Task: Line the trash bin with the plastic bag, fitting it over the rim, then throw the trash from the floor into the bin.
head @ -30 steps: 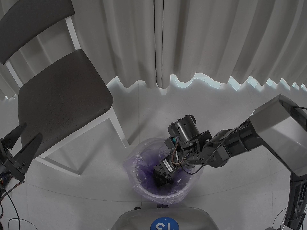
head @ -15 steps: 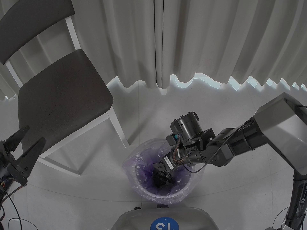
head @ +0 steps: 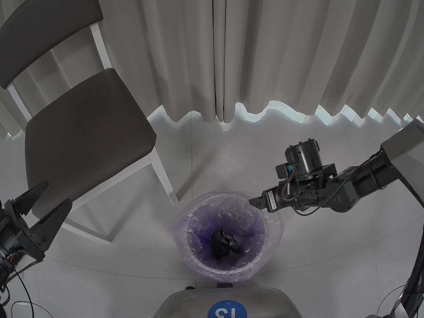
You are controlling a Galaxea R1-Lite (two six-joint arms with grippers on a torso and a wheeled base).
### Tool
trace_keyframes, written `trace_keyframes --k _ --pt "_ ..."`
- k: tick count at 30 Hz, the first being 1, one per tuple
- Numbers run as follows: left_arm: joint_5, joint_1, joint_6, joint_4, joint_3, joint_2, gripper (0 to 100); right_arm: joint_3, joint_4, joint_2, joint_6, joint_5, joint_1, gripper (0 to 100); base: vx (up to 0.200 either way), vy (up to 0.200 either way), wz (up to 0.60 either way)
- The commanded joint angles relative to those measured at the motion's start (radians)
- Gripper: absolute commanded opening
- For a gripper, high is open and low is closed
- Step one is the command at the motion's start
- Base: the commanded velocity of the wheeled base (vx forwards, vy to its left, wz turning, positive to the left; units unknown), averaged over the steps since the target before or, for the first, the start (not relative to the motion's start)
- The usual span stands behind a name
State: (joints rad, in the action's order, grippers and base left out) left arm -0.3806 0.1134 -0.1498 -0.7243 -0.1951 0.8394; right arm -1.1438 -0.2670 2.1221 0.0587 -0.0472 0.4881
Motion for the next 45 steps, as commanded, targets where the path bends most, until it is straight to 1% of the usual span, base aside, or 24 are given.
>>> trace_keyframes --k 1,3,4,6,9,11,14,17,22,28,29,31,36,39,41,44,45 --pt "0.000 0.000 -0.002 0.000 0.002 0.015 100 0.061 -0.064 0.012 0.053 0.073 -0.083 100 0.000 0.000 0.00" --pt "0.000 0.000 -0.001 0.000 0.003 0.017 100 0.073 -0.100 0.025 0.092 0.119 -0.103 100 0.000 0.000 0.00" --pt "0.000 0.000 -0.001 0.000 0.003 0.017 100 0.073 -0.100 0.025 0.092 0.119 -0.103 100 0.000 0.000 0.00" --pt "0.000 0.002 -0.002 0.000 0.005 0.014 100 0.104 -0.166 0.035 0.176 0.168 -0.126 100 0.000 0.000 0.00" --pt "-0.001 0.020 0.001 0.000 0.016 0.001 100 0.162 -0.267 0.038 0.243 0.199 -0.152 100 0.000 0.000 0.00" --pt "0.000 0.032 -0.001 -0.006 0.022 0.001 100 0.193 -0.334 0.045 0.263 0.221 -0.169 100 0.000 0.000 0.00" --pt "0.005 0.034 -0.008 -0.011 0.029 -0.003 100 0.250 -0.497 0.096 0.285 0.265 -0.203 100 0.000 0.000 0.00" --pt "0.006 0.032 -0.010 -0.011 0.026 -0.023 100 0.256 -0.574 0.137 0.294 0.291 -0.221 100 0.000 0.000 0.00" --pt "0.006 0.008 -0.004 -0.014 0.006 -0.023 100 0.250 -0.629 0.188 0.306 0.345 -0.240 100 0.000 0.000 0.00" --pt "0.006 -0.001 -0.008 -0.003 0.009 -0.023 100 0.240 -0.641 0.231 0.329 0.354 -0.237 100 0.000 0.000 0.00" --pt "0.006 0.000 -0.008 -0.001 0.011 -0.023 100 0.240 -0.644 0.233 0.355 0.354 -0.232 100 0.000 0.000 0.00" --pt "0.006 0.000 -0.008 -0.001 0.011 -0.022 100 0.243 -0.646 0.233 0.371 0.357 -0.230 100 0.000 0.000 0.00" --pt "0.006 0.000 -0.008 -0.001 0.011 -0.025 100 0.251 -0.661 0.233 0.377 0.400 -0.230 100 0.000 0.000 0.00" --pt "0.006 0.000 -0.008 0.000 0.011 -0.026 100 0.262 -0.684 0.229 0.415 0.422 -0.226 100 0.000 0.000 0.00" --pt "0.006 0.000 -0.008 -0.001 0.011 -0.026 100 0.268 -0.698 0.228 0.424 0.432 -0.223 100 0.000 0.000 0.00" --pt "0.006 0.000 -0.008 -0.001 0.011 -0.026 100 0.300 -0.716 0.223 0.434 0.480 -0.220 100 0.000 0.000 0.00" --pt "0.006 0.000 -0.007 -0.001 0.011 -0.026 100 0.305 -0.721 0.225 0.432 0.486 -0.215 100 0.000 0.000 0.00"
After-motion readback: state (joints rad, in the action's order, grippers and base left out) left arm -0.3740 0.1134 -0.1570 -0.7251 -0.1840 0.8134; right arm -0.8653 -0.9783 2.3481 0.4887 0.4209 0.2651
